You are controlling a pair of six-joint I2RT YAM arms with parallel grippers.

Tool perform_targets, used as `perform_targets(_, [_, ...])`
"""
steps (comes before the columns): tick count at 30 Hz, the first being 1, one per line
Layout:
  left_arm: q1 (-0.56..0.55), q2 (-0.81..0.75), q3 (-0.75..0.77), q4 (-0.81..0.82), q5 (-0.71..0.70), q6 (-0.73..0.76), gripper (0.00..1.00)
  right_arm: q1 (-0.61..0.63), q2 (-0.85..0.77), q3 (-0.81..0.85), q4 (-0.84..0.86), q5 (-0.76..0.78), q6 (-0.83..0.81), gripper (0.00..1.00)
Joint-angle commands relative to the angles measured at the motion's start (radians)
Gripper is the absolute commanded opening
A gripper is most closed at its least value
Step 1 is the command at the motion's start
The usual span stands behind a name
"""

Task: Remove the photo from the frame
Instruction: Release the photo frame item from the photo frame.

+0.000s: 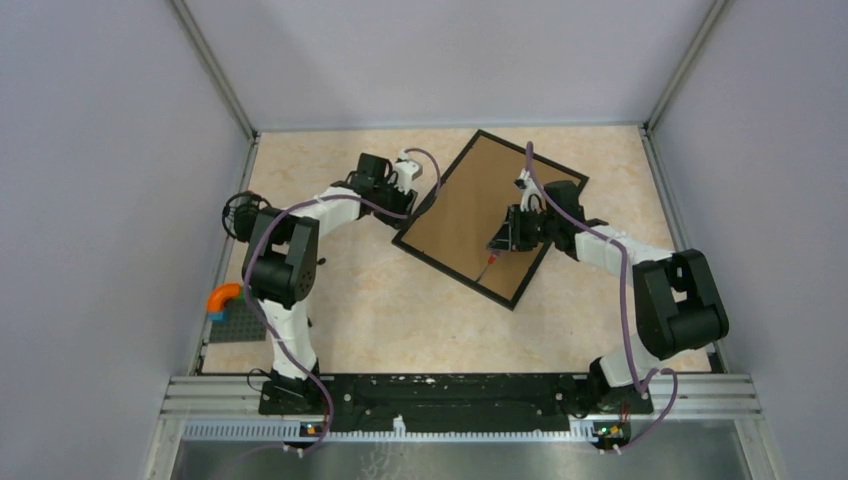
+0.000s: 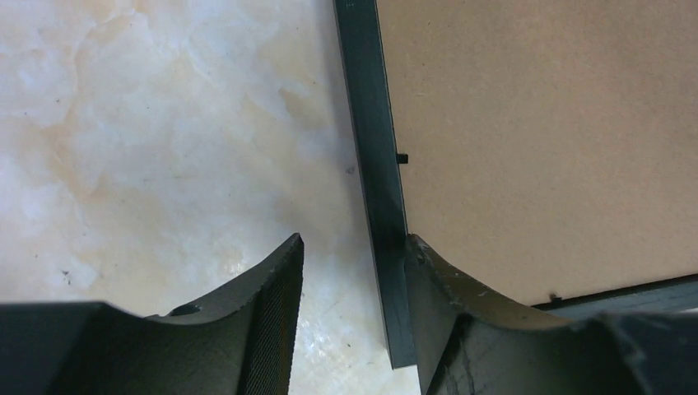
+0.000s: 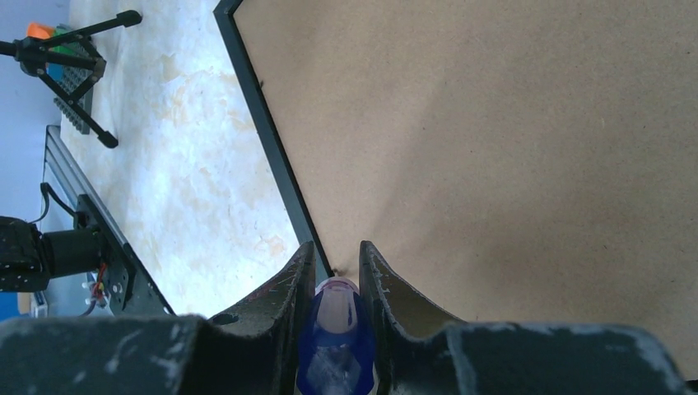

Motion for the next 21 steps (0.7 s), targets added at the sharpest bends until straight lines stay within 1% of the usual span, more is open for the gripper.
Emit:
perform_targets(1, [-0.003,0.044,0.046,-0.021,0.023,0.052,0.52,0.019,0.017,0.019,0.025,0.008,-0.027,0.0])
perform_targets(8, [-0.006,0.087,0.045,-0.023,0.008,0.04,0.44,0.021,0.011,0.023,0.001,0.014,-0.051,0.0])
perform_targets(14, [-0.005,0.111,0.053,-0.038,0.0,0.05,0.33,0.016,0.018,0.045,-0.004,-0.008,-0.087,0.0])
perform_targets(21, [-0.006,0.152,0.081,-0.061,-0.017,0.014,0.25,0.078,-0.019,0.005,0.007,-0.005,-0.101,0.0])
